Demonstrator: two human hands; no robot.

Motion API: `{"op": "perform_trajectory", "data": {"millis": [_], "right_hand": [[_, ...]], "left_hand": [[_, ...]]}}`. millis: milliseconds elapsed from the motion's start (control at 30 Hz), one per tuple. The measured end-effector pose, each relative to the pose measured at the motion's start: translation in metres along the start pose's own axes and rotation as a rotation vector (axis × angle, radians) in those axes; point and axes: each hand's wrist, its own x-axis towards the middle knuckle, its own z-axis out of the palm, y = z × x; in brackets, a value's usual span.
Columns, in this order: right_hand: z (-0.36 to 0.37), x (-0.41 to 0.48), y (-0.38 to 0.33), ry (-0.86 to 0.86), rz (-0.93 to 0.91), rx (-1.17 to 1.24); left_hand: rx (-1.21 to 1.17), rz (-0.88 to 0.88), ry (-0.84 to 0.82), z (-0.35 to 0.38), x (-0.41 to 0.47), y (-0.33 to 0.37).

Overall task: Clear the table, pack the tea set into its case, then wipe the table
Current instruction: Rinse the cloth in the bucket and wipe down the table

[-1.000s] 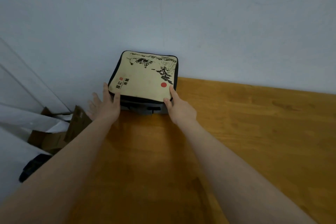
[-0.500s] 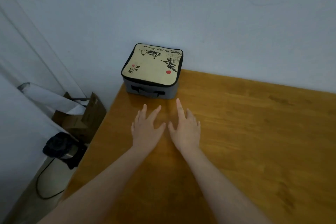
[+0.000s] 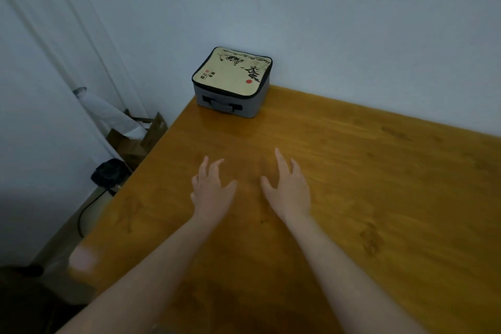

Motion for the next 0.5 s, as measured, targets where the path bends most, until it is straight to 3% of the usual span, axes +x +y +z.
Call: {"op": "perform_trajectory", "data": {"millis": [200,500], "right_hand": [[-0.021,-0.053,0.018,-0.04,-0.07,0.202],[-0.023,-0.145,-0.003,-0.097,-0.203,0.285]], "left_hand": [[-0.247,-0.097,0.063,0.0,-0.071,0.006],[-0.324,-0.127,0.192,-0.015,-0.167,-0.034]]}}
